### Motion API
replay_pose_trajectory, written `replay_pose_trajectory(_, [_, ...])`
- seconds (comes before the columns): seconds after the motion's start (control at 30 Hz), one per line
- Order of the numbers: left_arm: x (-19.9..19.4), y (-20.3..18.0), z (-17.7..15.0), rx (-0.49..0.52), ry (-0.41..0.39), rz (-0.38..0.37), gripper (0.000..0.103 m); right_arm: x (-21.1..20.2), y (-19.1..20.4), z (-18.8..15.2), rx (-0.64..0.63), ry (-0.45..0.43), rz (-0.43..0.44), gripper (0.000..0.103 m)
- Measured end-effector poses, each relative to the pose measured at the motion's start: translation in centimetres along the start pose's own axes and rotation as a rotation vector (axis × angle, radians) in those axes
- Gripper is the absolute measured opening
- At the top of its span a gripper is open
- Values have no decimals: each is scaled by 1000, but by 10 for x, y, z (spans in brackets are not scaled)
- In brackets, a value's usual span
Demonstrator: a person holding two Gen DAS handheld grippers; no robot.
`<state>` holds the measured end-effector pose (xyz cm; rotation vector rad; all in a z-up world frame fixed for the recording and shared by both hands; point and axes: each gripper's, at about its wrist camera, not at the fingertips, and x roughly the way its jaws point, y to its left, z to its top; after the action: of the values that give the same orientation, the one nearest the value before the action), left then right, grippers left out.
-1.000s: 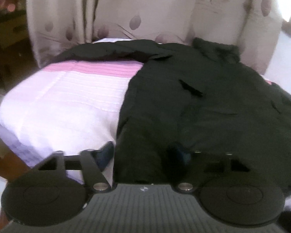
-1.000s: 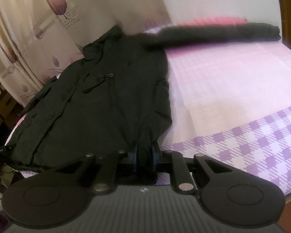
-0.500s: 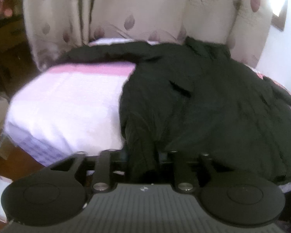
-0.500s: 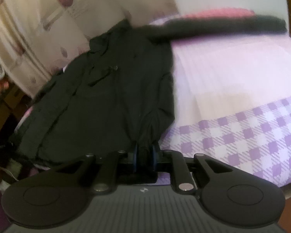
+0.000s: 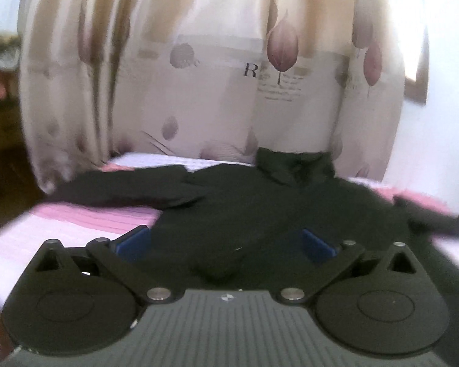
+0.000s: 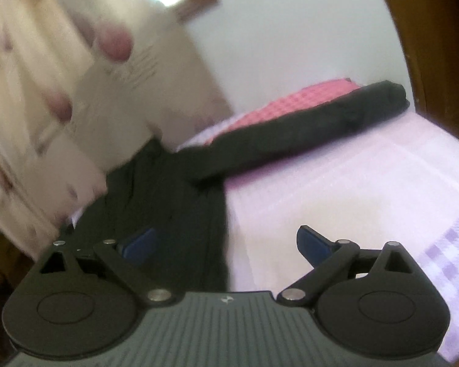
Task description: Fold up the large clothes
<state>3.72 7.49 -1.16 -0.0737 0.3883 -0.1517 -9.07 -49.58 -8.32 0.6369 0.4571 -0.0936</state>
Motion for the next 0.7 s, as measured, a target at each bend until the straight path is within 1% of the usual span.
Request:
replay_pose_trajectory(0.07, [22, -11, 3, -35, -9, -9, 103, 15, -8, 9, 16, -36, -31, 99])
replay_pose_trajectory(0.13, [42, -21, 6, -22, -27, -6, 103, 31, -22, 24, 30, -58, -55, 99])
replay_pose_trajectory(0.17, [56, -29, 7, 11, -40, 16, 103, 39, -29, 30, 49, -73, -65, 99])
replay_pose_trajectory(0.23, [78, -37, 5, 59, -39, 69, 103, 56, -54, 46, 142, -88, -64, 99])
replay_pose_trajectory(0.3, [98, -40, 2, 63, -21, 89, 103, 72, -81, 63, 266, -84, -61, 99])
replay_pose_trajectory(0.4, [123, -33, -7, -5, 49, 84, 103, 88, -115, 80, 367, -101, -71, 99])
replay_pose_trajectory(0.47, [138, -29, -14, -40, 95, 89, 103, 96, -138, 87, 468, -112, -72, 99])
replay_pose_trajectory(0.53, [146, -25, -22, -52, 116, 102, 103, 103, -156, 91, 543, -117, -80, 99])
replay_pose_trajectory(0.6, [154, -22, -27, -71, 163, 89, 102, 107, -162, 98, 527, -125, -111, 99])
replay_pose_trajectory(0.63, [155, -20, -28, -77, 174, 81, 103, 110, -163, 102, 511, -119, -134, 99])
replay_pose_trajectory(0.7, [155, -21, -29, -63, 177, 85, 103, 116, -166, 106, 498, -119, -137, 99])
